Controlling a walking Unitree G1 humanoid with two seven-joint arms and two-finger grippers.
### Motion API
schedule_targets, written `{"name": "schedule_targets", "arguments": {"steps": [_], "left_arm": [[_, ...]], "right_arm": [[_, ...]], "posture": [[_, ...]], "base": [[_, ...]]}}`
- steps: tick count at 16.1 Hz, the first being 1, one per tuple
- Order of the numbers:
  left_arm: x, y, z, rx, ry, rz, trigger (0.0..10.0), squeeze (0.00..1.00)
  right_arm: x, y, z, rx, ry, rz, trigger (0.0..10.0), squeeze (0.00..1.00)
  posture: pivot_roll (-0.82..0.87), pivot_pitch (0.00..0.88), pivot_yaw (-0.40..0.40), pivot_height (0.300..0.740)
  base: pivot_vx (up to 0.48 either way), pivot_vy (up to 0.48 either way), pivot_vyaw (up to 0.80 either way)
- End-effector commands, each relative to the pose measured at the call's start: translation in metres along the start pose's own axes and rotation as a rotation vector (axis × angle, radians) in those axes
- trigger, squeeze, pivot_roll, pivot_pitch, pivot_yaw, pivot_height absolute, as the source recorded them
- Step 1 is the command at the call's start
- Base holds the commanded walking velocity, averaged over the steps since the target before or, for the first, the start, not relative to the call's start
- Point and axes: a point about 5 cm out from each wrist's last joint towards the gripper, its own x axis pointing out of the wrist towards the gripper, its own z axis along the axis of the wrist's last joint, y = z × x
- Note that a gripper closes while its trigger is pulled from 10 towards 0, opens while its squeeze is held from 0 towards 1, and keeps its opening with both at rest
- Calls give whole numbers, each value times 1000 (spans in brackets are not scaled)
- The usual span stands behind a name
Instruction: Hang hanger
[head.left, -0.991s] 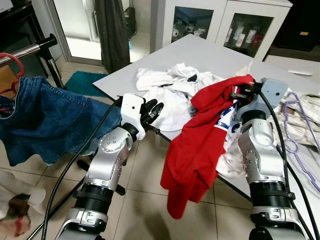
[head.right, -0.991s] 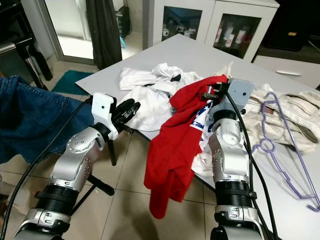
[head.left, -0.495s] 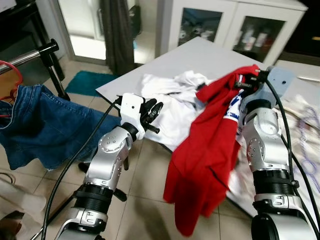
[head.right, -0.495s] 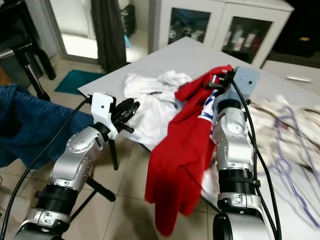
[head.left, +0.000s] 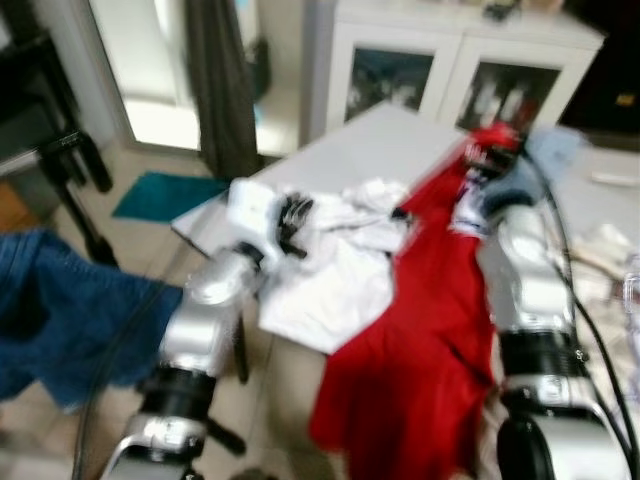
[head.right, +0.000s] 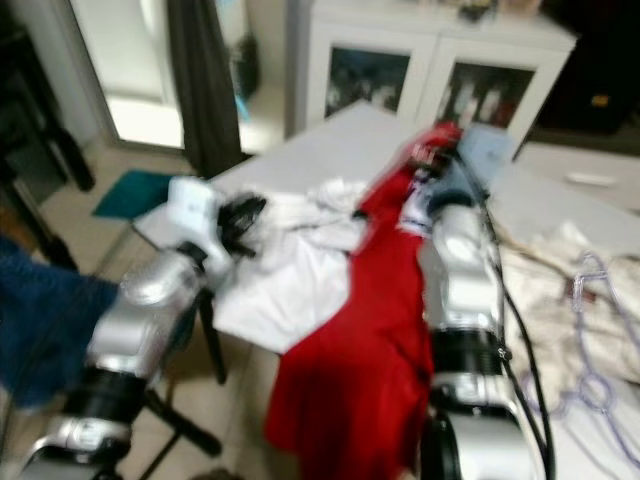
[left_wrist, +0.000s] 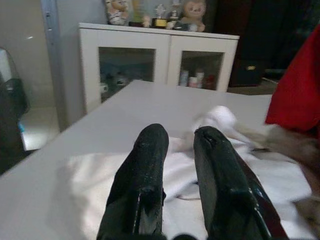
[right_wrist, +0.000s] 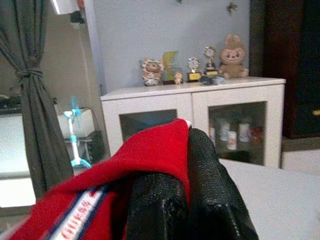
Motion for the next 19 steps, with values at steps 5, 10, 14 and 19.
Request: {"name": "schedule_targets", "arguments": {"steps": [5, 10, 14, 19], "left_arm": [[4, -12, 2, 2, -9, -46, 10000, 0], [3, -12, 2, 5, -9, -42, 10000, 0], [3, -13, 2, 5, -10, -42, 10000, 0], [2, -12, 2, 4, -10, -31, 10000, 0]], "right_arm": [[18, -15, 20, -93, -46, -80, 0, 0], [43, -40, 33, -243, -17, -291, 0, 0], [51, -57, 27, -268, 100, -409, 0, 0], [55, -50, 22, -279, 128, -393, 0, 0]], "posture": [[4, 0, -44, 740], [7, 0, -44, 740], [22, 0, -51, 740], [23, 0, -54, 740]], "base": [[0, 0, 0], [0, 0, 0], [0, 0, 0], [0, 0, 0]]}}
